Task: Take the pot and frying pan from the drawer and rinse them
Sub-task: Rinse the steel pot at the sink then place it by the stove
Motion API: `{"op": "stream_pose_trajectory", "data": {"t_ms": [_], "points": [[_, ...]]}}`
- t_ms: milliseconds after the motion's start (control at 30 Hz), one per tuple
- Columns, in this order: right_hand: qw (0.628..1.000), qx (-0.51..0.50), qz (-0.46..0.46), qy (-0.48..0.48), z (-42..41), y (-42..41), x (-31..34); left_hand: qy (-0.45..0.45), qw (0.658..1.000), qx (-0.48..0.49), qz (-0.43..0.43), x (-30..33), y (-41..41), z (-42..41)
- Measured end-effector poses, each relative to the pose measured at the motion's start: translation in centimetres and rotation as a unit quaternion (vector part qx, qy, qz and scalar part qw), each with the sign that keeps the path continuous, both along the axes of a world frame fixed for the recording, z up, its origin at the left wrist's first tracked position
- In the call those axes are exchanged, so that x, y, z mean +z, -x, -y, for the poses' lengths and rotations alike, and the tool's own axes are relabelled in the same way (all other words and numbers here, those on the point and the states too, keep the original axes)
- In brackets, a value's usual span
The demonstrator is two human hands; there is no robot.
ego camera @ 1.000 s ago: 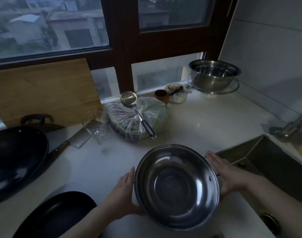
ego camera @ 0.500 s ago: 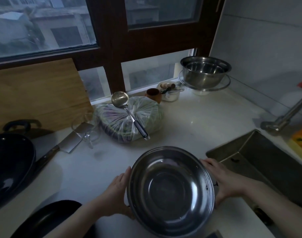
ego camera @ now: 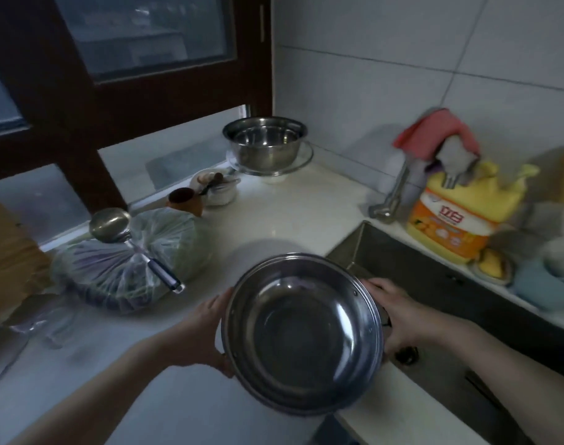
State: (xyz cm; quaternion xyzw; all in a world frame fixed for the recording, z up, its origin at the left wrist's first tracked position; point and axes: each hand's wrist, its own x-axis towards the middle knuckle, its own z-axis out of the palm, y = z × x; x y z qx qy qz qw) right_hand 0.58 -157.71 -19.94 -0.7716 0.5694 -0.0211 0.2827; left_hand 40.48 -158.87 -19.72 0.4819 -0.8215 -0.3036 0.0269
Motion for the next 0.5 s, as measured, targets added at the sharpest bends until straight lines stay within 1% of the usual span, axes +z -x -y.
{"op": "stream_pose_trajectory", "data": {"t_ms": [133, 233, 333, 433, 500], "points": [[0.998, -0.060, -0.017, 0.005, -0.5, 6.2, 0.8, 0.012, 0.999, -0.044, 0.030, 1.7, 6.8, 4.9], [0.994, -0.103, -0.029, 0.006, -0.4, 10.4, 1.1, 0.029, 0.994, -0.096, 0.050, 2.6, 12.2, 8.0], [0.988, -0.149, -0.040, 0.010, -0.1, 14.6, 0.2, 0.044, 0.986, -0.145, 0.062, 2.8, 17.7, 10.8], [0.982, -0.186, -0.040, 0.007, -0.6, 18.9, -2.5, 0.042, 0.978, -0.182, 0.088, 0.5, 22.6, 13.7], [0.976, -0.215, -0.034, 0.003, -1.2, 21.4, -4.7, 0.028, 0.975, -0.189, 0.114, -1.6, 25.6, 15.0]]}}
